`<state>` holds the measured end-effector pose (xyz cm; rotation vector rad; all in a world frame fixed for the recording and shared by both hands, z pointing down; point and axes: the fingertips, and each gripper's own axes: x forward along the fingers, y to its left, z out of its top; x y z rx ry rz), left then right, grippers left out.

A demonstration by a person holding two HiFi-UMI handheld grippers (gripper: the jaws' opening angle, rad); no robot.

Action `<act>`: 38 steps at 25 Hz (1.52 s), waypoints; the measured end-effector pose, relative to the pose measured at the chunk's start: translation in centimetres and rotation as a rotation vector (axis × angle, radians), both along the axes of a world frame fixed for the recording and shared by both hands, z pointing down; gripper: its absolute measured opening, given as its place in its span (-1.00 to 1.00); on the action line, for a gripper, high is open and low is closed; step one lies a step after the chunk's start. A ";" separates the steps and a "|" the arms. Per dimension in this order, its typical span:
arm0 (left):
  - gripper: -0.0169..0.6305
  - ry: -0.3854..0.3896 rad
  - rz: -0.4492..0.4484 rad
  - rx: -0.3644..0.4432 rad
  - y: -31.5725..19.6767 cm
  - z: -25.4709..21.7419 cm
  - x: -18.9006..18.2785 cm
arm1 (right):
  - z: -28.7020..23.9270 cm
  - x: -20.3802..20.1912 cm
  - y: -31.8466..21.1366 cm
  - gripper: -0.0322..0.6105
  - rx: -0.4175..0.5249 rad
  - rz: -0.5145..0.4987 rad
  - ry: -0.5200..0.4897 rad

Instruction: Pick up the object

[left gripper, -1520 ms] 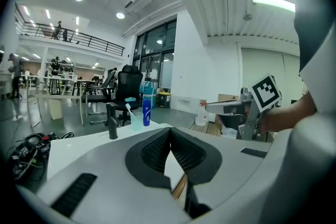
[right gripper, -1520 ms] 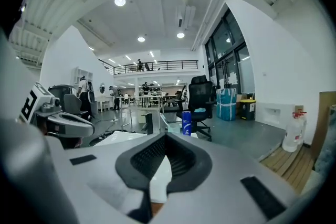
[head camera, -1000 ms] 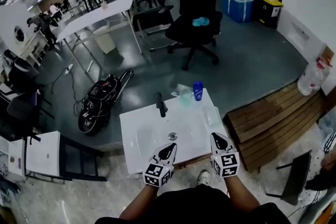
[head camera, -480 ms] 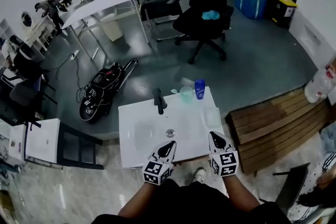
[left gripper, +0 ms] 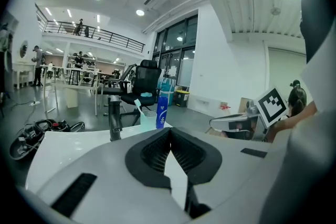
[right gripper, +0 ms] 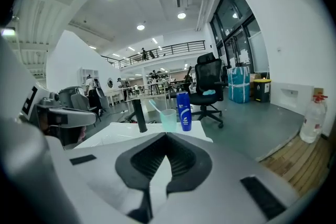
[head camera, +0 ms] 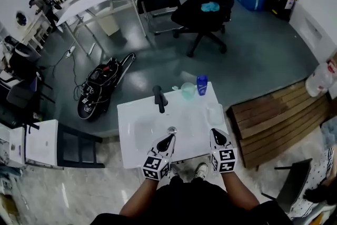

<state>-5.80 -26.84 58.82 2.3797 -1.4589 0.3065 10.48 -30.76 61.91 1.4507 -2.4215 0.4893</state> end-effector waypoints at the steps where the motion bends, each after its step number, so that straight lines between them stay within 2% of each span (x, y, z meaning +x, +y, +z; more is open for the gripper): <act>1: -0.89 -0.001 0.004 -0.001 -0.1 0.0 -0.1 | 0.3 0.1 -0.1 -0.84 -0.007 0.010 0.007; 9: -0.89 0.000 0.014 -0.039 -0.4 1.9 -1.6 | 3.4 1.4 -1.3 -0.84 -0.051 0.072 0.087; 10: -0.89 0.001 0.016 -0.043 -0.5 2.0 -1.7 | 4.0 1.3 -1.4 -0.76 -0.063 0.068 0.096; 12: -0.89 0.005 0.019 -0.051 -0.6 2.5 -1.9 | 5.3 1.2 -1.6 -0.46 -0.092 0.061 0.111; 17: -0.89 0.011 0.024 -0.079 -0.6 3.6 -2.2 | 8.4 2.4 -2.2 -0.10 -0.154 0.106 0.162; 19: -0.89 0.010 0.028 -0.087 -0.6 3.8 -2.2 | 9.4 2.9 -2.8 0.04 -0.179 0.119 0.181; 25: -0.89 0.012 0.022 -0.105 -0.7 4.6 -2.4 | 12.6 4.0 -4.7 0.27 -0.261 0.124 0.208; 38: -0.89 0.011 0.009 -0.123 -1.3 5.3 -3.1 | 15.9 4.0 -7.3 0.31 -0.374 0.096 0.246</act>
